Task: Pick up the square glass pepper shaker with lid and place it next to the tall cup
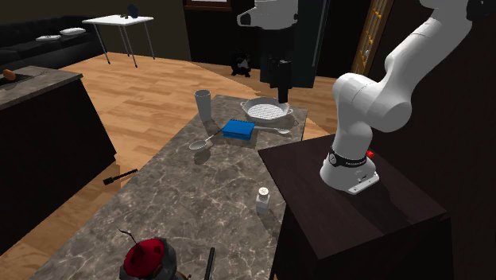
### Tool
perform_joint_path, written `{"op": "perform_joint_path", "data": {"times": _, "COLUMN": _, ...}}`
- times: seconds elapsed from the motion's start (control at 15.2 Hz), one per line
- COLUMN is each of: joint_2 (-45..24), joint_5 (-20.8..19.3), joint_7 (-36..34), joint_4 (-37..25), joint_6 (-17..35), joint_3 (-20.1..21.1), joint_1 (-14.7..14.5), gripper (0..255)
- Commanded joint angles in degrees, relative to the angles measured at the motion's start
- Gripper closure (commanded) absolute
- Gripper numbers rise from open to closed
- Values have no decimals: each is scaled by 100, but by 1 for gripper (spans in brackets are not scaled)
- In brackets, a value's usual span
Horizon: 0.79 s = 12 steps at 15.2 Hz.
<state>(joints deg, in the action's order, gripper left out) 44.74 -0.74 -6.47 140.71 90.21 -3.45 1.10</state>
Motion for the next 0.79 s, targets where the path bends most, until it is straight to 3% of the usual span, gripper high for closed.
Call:
{"op": "perform_joint_path", "data": {"times": 0.0, "joint_2": 0, "joint_5": 0, "joint_7": 0, "joint_4": 0, "joint_6": 0, "joint_3": 0, "joint_1": 0, "gripper": 0}}
{"op": "perform_joint_path", "data": {"times": 0.73, "joint_2": -522, "joint_5": 399, "joint_7": -711, "joint_4": 1770, "joint_6": 2368, "joint_3": 366, "joint_1": -84, "gripper": 0}}
